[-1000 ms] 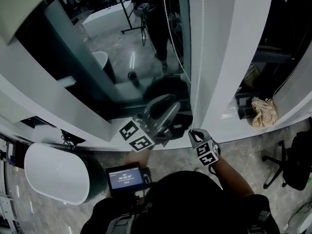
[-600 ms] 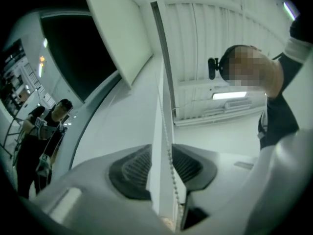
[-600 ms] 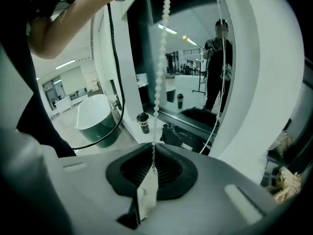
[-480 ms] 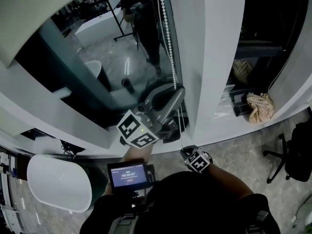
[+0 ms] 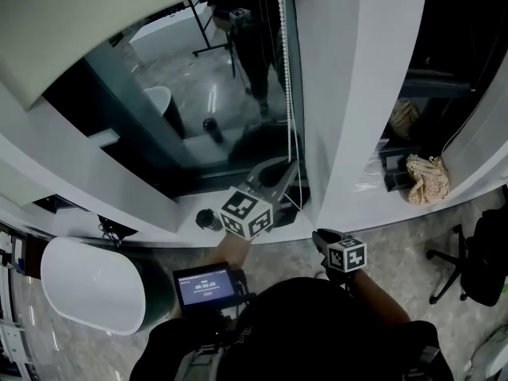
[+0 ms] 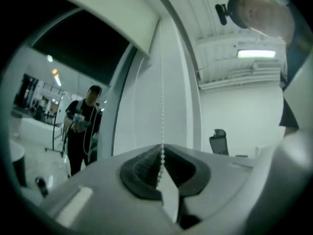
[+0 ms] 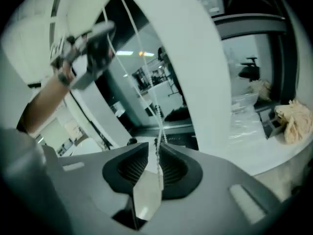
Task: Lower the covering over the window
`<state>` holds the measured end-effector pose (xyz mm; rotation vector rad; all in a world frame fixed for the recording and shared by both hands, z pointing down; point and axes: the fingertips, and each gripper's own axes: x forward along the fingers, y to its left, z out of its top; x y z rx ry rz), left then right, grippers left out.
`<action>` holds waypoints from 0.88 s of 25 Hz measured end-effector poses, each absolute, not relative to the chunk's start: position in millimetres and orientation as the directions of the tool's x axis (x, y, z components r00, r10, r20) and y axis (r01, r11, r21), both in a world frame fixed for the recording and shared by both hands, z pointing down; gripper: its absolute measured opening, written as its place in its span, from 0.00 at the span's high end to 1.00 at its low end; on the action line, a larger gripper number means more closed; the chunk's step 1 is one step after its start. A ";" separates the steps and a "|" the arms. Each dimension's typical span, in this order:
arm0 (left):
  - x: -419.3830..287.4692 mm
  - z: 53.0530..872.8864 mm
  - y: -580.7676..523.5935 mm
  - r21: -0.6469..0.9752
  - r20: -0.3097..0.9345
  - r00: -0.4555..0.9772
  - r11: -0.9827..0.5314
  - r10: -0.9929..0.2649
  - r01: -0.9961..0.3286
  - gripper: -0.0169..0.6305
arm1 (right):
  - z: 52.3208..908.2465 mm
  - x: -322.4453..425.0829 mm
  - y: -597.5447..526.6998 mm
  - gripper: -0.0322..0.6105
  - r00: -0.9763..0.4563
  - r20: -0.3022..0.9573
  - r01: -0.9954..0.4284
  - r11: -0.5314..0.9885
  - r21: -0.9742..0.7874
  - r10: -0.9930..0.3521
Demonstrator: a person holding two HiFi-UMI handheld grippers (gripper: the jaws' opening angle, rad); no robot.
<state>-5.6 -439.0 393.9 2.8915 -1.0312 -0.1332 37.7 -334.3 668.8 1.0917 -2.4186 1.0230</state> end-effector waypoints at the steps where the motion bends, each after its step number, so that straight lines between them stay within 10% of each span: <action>1: -10.8 411.7 -440.8 0.150 -0.045 0.761 -0.758 -0.647 -0.635 0.96 | 659.6 49.4 -341.8 0.82 -0.655 0.474 -0.750 0.431 -0.501 -0.589; 13: -7.6 424.7 -412.5 0.233 -0.147 0.785 -0.793 -0.601 -0.563 0.96 | 483.9 94.4 -376.3 0.80 -0.550 0.016 -0.739 0.478 -0.476 -0.835; 22: 17.7 632.2 -337.9 0.426 0.332 0.832 -0.716 -0.445 -0.553 0.96 | 312.4 70.5 -374.7 0.81 -0.634 -0.290 -0.634 0.696 -0.336 -0.717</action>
